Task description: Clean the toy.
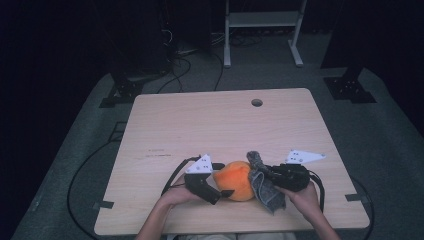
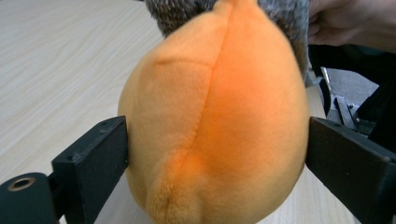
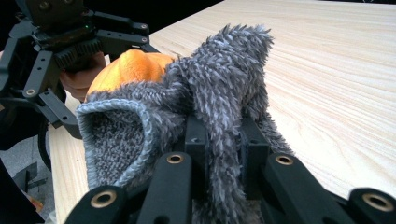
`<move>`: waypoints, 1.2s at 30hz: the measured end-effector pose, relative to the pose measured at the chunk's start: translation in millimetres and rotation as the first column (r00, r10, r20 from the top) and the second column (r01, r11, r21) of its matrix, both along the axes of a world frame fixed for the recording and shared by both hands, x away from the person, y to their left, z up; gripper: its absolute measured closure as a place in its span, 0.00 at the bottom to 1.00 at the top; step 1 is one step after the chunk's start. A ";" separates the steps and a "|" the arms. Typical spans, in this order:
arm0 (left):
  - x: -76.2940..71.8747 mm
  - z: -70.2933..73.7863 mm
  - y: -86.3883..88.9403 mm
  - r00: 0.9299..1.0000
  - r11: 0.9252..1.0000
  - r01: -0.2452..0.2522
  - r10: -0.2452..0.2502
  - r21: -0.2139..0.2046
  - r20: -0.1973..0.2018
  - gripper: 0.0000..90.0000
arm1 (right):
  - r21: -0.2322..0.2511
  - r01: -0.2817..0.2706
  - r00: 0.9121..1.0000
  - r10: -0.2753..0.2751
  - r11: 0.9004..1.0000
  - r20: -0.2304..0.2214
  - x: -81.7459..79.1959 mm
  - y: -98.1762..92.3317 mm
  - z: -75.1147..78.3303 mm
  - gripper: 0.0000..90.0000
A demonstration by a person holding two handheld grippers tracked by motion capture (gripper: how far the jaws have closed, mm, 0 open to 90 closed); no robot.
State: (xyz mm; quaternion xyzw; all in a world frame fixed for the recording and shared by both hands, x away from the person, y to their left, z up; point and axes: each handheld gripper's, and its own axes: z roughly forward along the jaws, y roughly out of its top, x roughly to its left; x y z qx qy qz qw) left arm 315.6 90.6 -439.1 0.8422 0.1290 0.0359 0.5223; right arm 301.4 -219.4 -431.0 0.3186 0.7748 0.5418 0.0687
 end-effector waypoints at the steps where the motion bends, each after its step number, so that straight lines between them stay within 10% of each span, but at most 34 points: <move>1: 1.3 -3.2 0.1 1.000 1.000 0.007 -0.007 0.029 0.003 0.07 | 0.000 -0.001 1.000 0.001 1.000 -0.002 0.6 -0.1 -0.3 0.85; 10: -3.3 -8.3 -5.8 1.000 0.999 0.022 -0.022 0.044 0.014 0.17 | -0.014 0.023 1.000 -0.023 1.000 -0.001 -0.8 -3.8 -1.2 0.85; 16: -10.3 19.0 -5.3 0.999 0.995 -0.009 0.012 -0.095 0.030 0.29 | 0.041 0.056 0.997 -0.057 0.998 0.042 -5.5 -6.5 12.1 0.86; 17: -12.1 27.7 -2.7 0.999 0.991 -0.007 0.012 -0.130 0.037 0.29 | 0.121 0.045 0.999 -0.047 0.992 0.017 -3.0 -11.6 13.4 0.86; 22: -10.2 22.9 0.2 0.999 0.997 -0.013 0.015 -0.083 0.031 0.27 | 0.118 0.034 0.999 -0.032 0.992 -0.017 2.2 -8.0 7.3 0.86; 26: -5.5 10.7 -0.9 0.998 0.998 -0.062 0.063 -0.016 0.003 0.31 | -0.010 0.047 0.998 -0.047 0.999 -0.030 8.3 -0.1 -5.1 0.86; 36: -7.5 7.7 -20.1 0.995 0.995 -0.094 0.095 -0.026 0.041 0.27 | 0.044 0.022 0.996 -0.026 0.999 0.089 -5.7 -11.1 31.5 0.86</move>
